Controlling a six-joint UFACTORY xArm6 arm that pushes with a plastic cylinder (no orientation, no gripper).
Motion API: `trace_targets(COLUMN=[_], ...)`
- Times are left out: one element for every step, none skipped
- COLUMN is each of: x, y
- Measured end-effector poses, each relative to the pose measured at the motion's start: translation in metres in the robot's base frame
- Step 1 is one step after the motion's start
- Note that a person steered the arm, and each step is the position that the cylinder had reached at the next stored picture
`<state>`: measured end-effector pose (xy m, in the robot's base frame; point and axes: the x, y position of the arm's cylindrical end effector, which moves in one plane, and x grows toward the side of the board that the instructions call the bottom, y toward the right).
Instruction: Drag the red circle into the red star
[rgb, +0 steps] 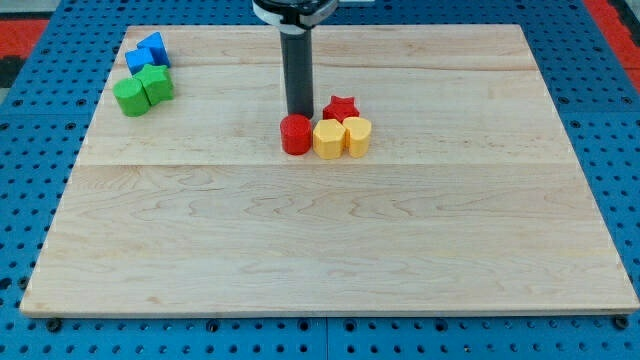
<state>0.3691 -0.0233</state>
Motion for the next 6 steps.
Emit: trace_targets(x=[-0.009,0.055,0.053,0.053,0.05,0.045], y=[-0.066,-0.059,-0.049,-0.027,-0.006,0.018])
